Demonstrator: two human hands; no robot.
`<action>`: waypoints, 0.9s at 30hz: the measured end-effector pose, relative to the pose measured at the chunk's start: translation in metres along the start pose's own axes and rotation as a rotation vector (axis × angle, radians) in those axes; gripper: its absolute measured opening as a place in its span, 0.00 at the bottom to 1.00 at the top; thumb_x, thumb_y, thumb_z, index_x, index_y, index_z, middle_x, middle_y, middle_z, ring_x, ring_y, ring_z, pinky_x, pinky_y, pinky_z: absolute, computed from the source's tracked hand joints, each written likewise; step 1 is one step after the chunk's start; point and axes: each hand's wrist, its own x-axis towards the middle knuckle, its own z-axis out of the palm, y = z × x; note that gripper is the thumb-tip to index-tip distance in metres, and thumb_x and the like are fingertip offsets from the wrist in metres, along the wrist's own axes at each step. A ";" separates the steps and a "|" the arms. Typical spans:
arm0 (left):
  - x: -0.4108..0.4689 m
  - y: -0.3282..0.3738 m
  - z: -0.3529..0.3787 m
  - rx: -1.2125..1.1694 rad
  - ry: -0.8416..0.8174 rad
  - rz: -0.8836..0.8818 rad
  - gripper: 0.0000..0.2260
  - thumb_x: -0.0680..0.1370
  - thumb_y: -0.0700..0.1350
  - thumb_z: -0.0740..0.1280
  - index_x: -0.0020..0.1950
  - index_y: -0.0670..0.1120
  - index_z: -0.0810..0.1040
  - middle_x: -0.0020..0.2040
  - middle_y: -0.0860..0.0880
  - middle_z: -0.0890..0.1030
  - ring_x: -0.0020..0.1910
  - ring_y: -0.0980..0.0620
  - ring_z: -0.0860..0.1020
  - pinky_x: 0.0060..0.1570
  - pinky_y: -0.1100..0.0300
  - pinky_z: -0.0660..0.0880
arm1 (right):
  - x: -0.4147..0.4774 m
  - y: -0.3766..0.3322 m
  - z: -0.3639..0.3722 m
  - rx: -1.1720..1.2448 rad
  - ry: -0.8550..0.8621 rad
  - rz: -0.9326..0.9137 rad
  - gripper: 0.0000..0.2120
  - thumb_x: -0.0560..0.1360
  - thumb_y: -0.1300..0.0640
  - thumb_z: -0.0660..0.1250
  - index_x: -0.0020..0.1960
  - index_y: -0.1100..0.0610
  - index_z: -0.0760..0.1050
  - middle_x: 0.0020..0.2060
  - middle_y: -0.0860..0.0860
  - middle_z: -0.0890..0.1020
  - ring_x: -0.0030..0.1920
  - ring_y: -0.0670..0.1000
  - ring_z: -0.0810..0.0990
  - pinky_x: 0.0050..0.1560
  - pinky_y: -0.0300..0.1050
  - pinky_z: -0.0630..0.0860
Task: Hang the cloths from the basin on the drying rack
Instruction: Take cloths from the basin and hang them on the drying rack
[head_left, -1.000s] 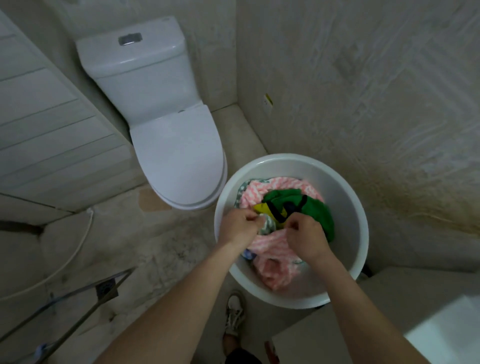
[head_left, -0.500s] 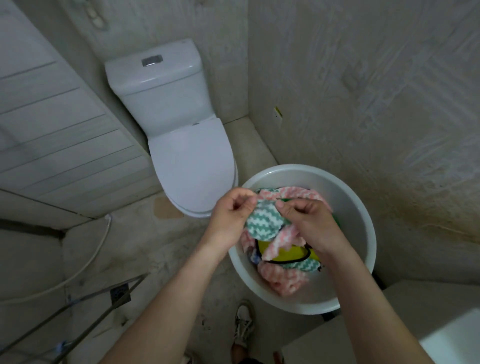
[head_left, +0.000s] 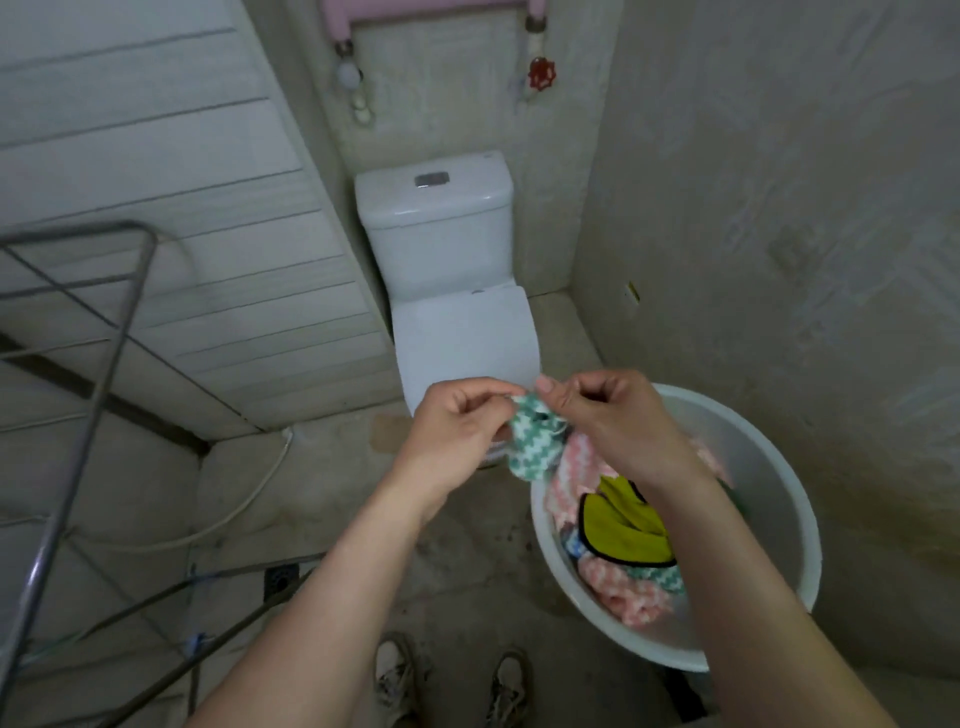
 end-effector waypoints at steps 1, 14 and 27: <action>-0.003 0.004 -0.008 -0.004 0.034 0.014 0.11 0.76 0.34 0.64 0.42 0.45 0.83 0.38 0.50 0.85 0.39 0.55 0.81 0.44 0.60 0.79 | 0.003 -0.003 0.008 -0.002 -0.030 -0.002 0.25 0.72 0.48 0.72 0.29 0.64 0.65 0.27 0.54 0.61 0.30 0.47 0.61 0.31 0.40 0.61; -0.037 0.041 -0.147 0.010 0.260 0.247 0.08 0.76 0.34 0.66 0.42 0.45 0.81 0.36 0.54 0.83 0.36 0.59 0.79 0.40 0.68 0.75 | 0.032 -0.083 0.132 -0.336 -0.406 -0.150 0.06 0.69 0.55 0.76 0.45 0.49 0.81 0.37 0.45 0.84 0.39 0.42 0.81 0.40 0.36 0.74; -0.065 0.030 -0.282 0.381 0.480 0.332 0.02 0.76 0.43 0.68 0.44 0.50 0.78 0.26 0.55 0.67 0.26 0.57 0.63 0.29 0.59 0.60 | 0.048 -0.114 0.275 -0.085 -0.585 -0.117 0.04 0.75 0.61 0.69 0.47 0.60 0.82 0.40 0.57 0.84 0.39 0.50 0.80 0.43 0.46 0.76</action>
